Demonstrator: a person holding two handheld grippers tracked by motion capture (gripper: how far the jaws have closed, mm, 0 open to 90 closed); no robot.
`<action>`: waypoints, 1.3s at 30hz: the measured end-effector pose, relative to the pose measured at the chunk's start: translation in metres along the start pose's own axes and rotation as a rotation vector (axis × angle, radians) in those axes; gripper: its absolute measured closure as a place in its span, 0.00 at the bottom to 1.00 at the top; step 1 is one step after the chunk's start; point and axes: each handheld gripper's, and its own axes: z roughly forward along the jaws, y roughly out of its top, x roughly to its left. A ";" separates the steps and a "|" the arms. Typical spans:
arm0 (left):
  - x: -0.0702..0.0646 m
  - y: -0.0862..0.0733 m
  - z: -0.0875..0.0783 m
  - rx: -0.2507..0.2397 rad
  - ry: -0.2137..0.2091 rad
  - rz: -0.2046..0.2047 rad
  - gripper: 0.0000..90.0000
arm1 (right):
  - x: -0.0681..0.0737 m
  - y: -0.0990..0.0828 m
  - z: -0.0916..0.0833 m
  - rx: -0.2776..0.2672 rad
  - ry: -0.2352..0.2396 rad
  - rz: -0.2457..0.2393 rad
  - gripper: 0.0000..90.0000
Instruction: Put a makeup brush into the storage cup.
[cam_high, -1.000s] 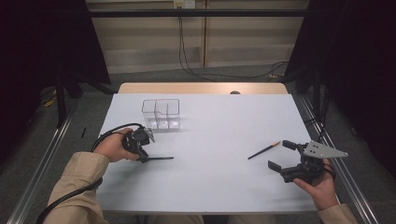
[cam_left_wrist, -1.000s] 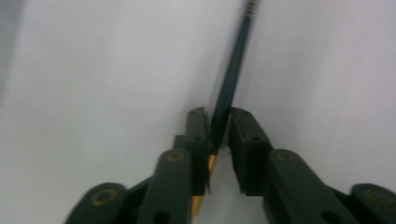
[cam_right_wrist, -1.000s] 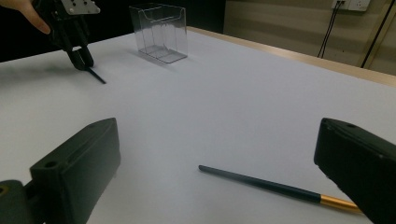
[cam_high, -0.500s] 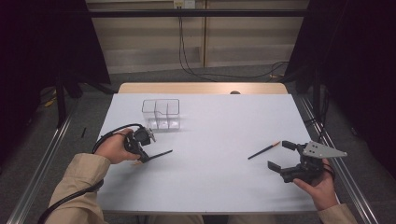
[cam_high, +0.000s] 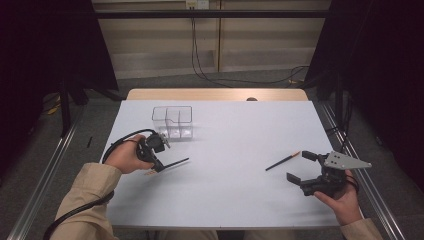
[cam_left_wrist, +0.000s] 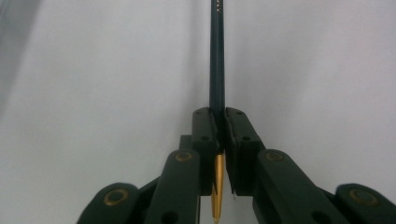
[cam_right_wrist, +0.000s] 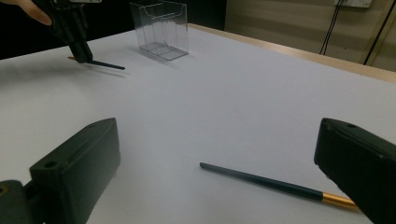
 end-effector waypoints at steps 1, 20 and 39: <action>-0.001 0.002 0.000 -0.009 0.001 0.001 0.93 | 0.000 0.000 0.000 0.000 -0.002 0.000 0.00; -0.019 0.037 -0.003 -0.046 -0.022 0.107 0.93 | 0.002 0.003 0.005 0.036 0.017 -0.005 0.00; -0.039 0.075 -0.003 -0.072 -0.055 0.184 0.93 | 0.002 0.017 0.028 0.149 0.113 0.004 0.00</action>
